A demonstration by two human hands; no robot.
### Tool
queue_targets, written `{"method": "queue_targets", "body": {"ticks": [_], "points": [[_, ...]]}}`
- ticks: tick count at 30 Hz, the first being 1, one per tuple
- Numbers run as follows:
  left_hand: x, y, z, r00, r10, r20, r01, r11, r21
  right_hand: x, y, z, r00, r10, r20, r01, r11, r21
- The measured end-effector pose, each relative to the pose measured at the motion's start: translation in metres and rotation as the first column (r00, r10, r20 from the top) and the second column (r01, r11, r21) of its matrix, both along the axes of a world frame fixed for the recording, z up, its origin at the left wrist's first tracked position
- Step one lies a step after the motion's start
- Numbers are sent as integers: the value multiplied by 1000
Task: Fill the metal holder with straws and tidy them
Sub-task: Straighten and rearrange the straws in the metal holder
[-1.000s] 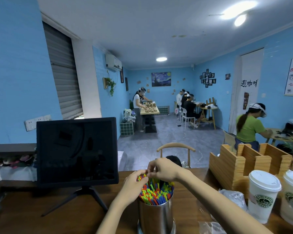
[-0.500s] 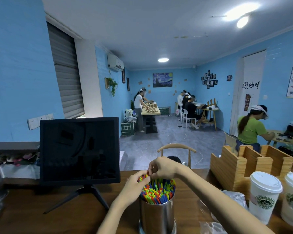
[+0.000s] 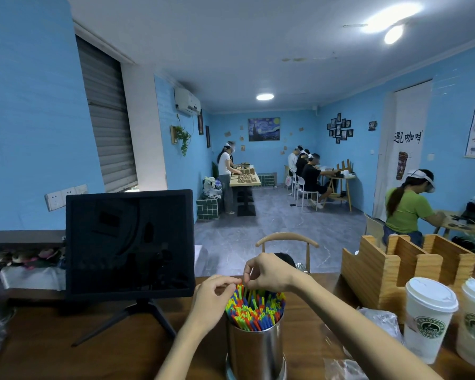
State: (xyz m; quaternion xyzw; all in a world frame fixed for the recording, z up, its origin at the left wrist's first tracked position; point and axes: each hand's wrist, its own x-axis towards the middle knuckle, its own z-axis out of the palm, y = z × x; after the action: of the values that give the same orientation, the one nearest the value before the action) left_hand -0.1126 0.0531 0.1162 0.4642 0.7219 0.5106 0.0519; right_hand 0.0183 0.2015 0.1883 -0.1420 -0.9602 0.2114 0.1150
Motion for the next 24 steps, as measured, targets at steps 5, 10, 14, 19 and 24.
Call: {"method": "queue_targets", "body": {"ticks": [5, 10, 14, 19, 24], "points": [[-6, -2, 11, 986, -34, -163, 14, 993, -121, 0, 0, -1, 1000, 4, -3, -4, 1000, 1], [-2, -7, 22, 942, -63, -329, -21, 969, -248, 2, 1, -4, 999, 14, -32, -14, 1000, 0], [4, -8, 19, 949, -79, -307, -3, 966, -257, 3, 3, -8, 997, -2, -75, 1, 1000, -8], [5, -9, 18, 961, -43, -274, -21, 974, -227, 5, 5, -13, 994, -21, -107, 18, 999, -28], [6, -13, 22, 935, 31, -353, -105, 975, -194, 11, 11, -14, 988, -47, -148, 38, 997, -63]]}}
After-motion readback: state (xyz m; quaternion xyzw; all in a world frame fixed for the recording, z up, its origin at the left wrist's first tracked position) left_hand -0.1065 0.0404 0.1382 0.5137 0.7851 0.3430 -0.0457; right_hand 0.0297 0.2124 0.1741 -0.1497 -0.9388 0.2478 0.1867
